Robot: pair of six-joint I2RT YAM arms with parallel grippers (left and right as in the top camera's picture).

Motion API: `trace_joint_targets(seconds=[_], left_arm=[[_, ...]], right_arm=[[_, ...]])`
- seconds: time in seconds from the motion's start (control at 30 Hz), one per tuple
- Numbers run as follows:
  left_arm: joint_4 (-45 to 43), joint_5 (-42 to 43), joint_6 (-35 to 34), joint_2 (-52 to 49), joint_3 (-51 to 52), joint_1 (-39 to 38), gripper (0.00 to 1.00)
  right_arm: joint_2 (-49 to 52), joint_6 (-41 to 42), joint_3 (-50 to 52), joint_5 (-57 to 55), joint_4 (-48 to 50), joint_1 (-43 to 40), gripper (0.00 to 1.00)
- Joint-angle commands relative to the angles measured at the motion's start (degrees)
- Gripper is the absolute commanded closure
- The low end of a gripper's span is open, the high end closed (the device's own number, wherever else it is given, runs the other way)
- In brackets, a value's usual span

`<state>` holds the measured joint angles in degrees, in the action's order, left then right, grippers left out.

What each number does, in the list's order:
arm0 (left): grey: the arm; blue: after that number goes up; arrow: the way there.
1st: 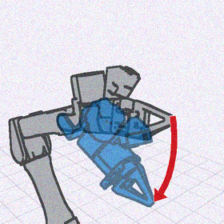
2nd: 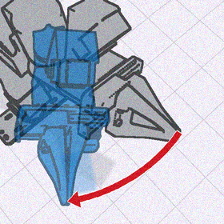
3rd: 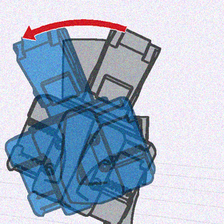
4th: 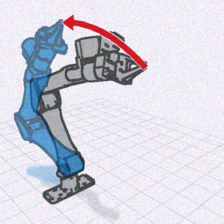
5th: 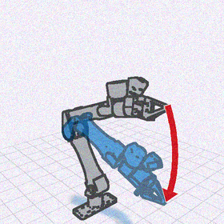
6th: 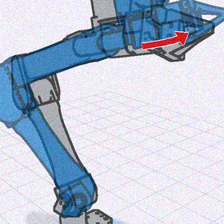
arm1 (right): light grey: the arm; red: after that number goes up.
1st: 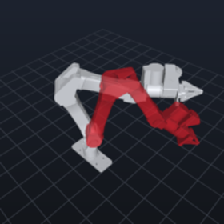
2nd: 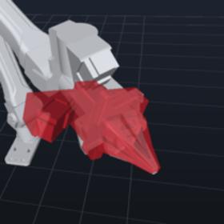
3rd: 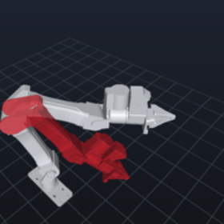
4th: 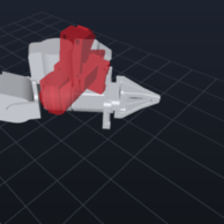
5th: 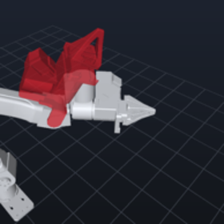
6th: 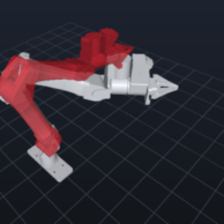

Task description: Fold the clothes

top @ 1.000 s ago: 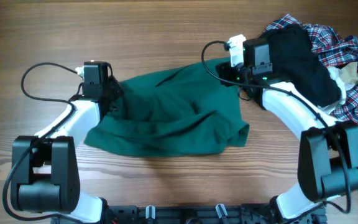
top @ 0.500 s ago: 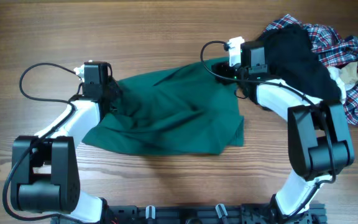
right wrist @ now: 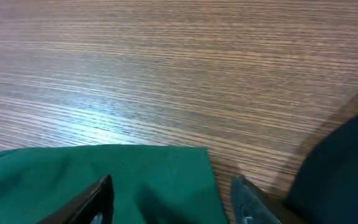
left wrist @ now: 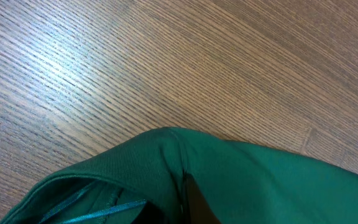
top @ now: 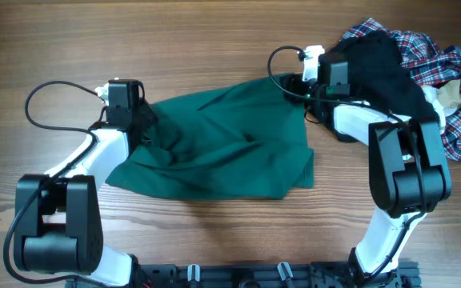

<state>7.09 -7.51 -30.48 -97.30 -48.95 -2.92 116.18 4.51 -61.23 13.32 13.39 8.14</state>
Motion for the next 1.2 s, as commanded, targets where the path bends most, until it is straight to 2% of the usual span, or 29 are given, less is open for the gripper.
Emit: trace_joint_targets(seconds=[0.0, 0.17, 0.23, 0.33, 0.37, 0.4, 0.43, 0.5, 0.6, 0.67, 0.77, 0.9, 0.97, 1.07, 1.17], left_arm=[[0.81, -0.94, 0.26, -0.2, -0.79, -0.2, 0.96], [1.25, -0.96, 0.26, -0.2, -0.79, -0.2, 0.96], [1.25, -0.96, 0.26, -0.2, -0.79, -0.2, 0.96], [1.27, -0.96, 0.26, -0.2, -0.79, -0.2, 0.96], [1.27, -0.96, 0.26, -0.2, -0.79, -0.2, 0.96], [1.27, -0.96, 0.26, -0.2, -0.79, -0.2, 0.96], [1.25, -0.96, 0.26, -0.22, -0.79, -0.2, 0.96], [1.25, -0.96, 0.26, -0.2, -0.79, -0.2, 0.96], [0.33, -1.38, 0.28, 0.09, -0.81, -0.17, 0.96], [-0.04, -1.38, 0.28, 1.49, -0.9, -0.17, 0.96], [0.87, -1.11, 0.28, 4.7, -0.9, -0.2, 0.96], [9.33, 0.31, 0.26, 11.19, -0.9, -0.17, 0.96], [15.3, 1.31, 0.26, 14.43, -0.9, -0.2, 0.96], [21.73, 1.44, 0.31, 16.11, -0.9, -0.17, 0.96], [27.15, 1.4, 0.28, 16.09, -0.9, 0.11, 0.96]], right_arm=[[0.61, -0.07, -0.59, 2.19, 0.35, 0.02, 0.39], [0.63, -1.33, -0.59, 2.21, 0.94, 0.02, 0.38], [0.72, -1.51, -0.59, 2.23, 0.9, 0.02, 0.42], [2.78, -1.51, -0.59, 3.76, 0.74, 0.02, 0.57], [3.67, -1.46, -0.59, 4.81, 0.74, 0.02, 0.64], [3.98, -1.36, -0.59, 5.01, 1.01, 0.02, 0.78], [3.98, -1.31, -0.59, 4.98, 1.29, 0.02, 0.85], [3.98, 0.0, -0.59, 4.48, 1.86, 0.02, 0.85], [3.13, 2.14, -1.68, 6.51, 1.49, 0.02, 0.96], [0.11, 2.14, -4.07, 9.66, -2.71, 0.02, 0.96], [-6.82, 1.86, -8.04, 10.34, -14.4, 0.02, 0.96], [-18.99, 1.46, -8.22, 10.32, -27.85, 0.02, 0.96], [-23.06, 1.09, -8.2, 10.38, -38.4, 0.02, 0.96], [-23.74, -3.43, -8.17, 11.67, -50.99, 0.02, 0.96], [-23.85, -7.61, -7.76, 15.67, -59.65, 0.02, 0.96]])
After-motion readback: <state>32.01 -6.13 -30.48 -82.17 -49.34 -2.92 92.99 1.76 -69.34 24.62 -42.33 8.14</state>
